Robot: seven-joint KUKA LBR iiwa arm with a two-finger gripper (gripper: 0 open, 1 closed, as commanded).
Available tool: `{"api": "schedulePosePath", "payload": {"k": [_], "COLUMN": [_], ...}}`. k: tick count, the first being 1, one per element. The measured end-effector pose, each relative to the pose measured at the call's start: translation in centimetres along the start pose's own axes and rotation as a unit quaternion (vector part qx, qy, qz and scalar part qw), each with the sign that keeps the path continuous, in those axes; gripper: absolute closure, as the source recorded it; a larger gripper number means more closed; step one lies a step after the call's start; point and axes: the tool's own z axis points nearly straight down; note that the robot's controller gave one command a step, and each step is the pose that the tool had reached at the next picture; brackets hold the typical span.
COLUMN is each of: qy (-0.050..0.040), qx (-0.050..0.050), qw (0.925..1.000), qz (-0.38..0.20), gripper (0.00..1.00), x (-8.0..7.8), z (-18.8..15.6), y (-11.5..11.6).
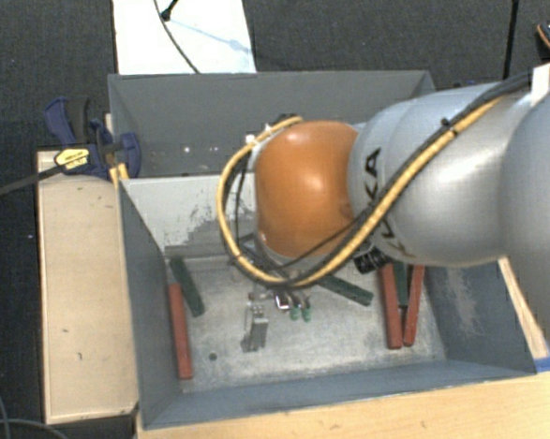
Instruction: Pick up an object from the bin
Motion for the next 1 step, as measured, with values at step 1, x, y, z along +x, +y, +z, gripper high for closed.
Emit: {"api": "schedulePosePath", "payload": {"k": [1], "qy": [-0.0011], "qx": [0.002], "qw": [0.9953], "qz": [-0.097], "gripper": [0.0], "x": [-8.92], "z": [6.23], "y": [-5.87]}}
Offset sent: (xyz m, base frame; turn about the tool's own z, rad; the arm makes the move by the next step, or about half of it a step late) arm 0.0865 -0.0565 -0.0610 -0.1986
